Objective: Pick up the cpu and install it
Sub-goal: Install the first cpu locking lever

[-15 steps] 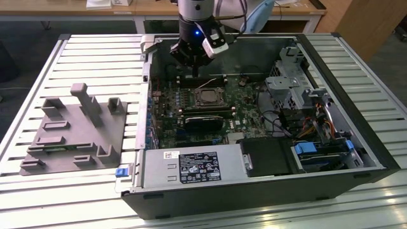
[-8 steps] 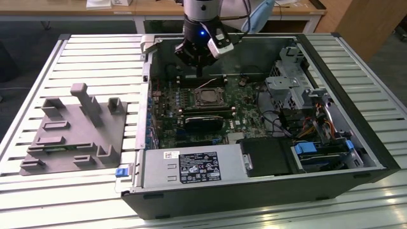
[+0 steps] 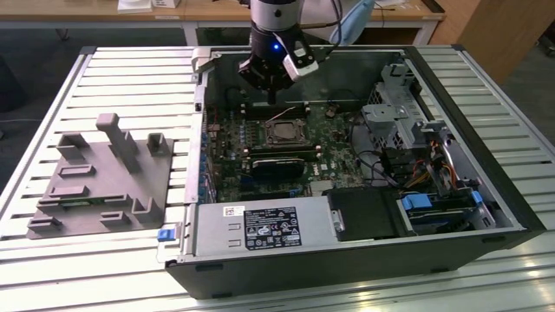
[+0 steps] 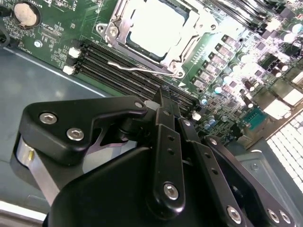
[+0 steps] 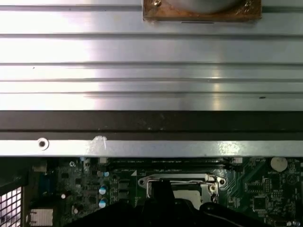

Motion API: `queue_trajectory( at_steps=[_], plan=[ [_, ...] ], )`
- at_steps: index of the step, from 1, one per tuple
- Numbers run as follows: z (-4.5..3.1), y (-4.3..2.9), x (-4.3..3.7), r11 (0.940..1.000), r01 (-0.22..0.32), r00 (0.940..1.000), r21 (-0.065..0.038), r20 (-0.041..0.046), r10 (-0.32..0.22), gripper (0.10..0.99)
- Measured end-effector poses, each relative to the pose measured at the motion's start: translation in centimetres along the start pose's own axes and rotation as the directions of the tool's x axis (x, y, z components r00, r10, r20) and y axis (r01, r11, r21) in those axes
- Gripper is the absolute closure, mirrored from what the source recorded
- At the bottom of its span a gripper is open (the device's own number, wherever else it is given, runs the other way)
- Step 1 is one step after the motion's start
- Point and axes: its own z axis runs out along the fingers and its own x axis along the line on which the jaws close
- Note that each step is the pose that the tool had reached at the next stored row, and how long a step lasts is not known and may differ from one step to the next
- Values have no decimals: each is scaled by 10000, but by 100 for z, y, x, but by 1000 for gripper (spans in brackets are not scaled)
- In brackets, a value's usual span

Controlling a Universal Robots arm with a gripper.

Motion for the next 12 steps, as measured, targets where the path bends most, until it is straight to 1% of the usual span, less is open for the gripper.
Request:
queue_trajectory(
  at_steps=[4, 7, 9, 12],
  plan=[
    [26, -2, -6, 9999, 101, 9999, 5, 25, -101, 980],
    [75, -5, -17, 9997, 249, 9997, 31, 20, -249, 980],
    [106, -6, -35, 9995, 307, 9995, 41, 17, -307, 980],
    [128, -4, -66, 9995, 309, 9995, 43, 15, -309, 980]
  ],
)
